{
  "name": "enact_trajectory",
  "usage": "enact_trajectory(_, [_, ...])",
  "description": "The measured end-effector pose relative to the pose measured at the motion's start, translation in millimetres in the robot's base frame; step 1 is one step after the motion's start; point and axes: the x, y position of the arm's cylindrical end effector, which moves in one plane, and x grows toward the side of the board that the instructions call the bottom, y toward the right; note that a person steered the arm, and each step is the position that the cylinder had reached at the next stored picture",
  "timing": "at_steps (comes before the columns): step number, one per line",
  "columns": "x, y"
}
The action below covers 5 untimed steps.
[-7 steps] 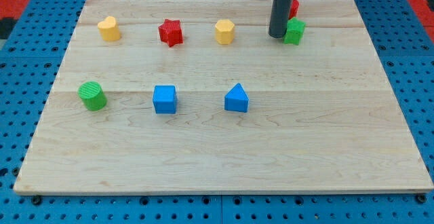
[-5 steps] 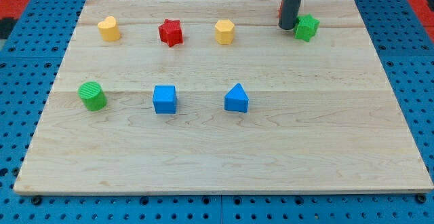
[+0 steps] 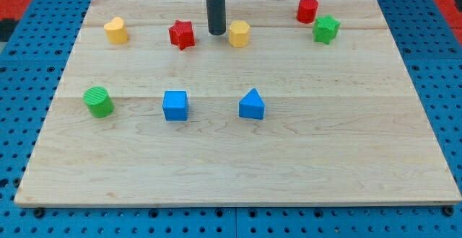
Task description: Slide the yellow hexagon below the green star
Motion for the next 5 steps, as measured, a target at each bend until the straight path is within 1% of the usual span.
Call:
enact_trajectory(1, [5, 58])
enact_trajectory(2, [-4, 65])
enact_trajectory(3, [-25, 70])
enact_trajectory(4, [-14, 91])
enact_trajectory(5, [13, 106])
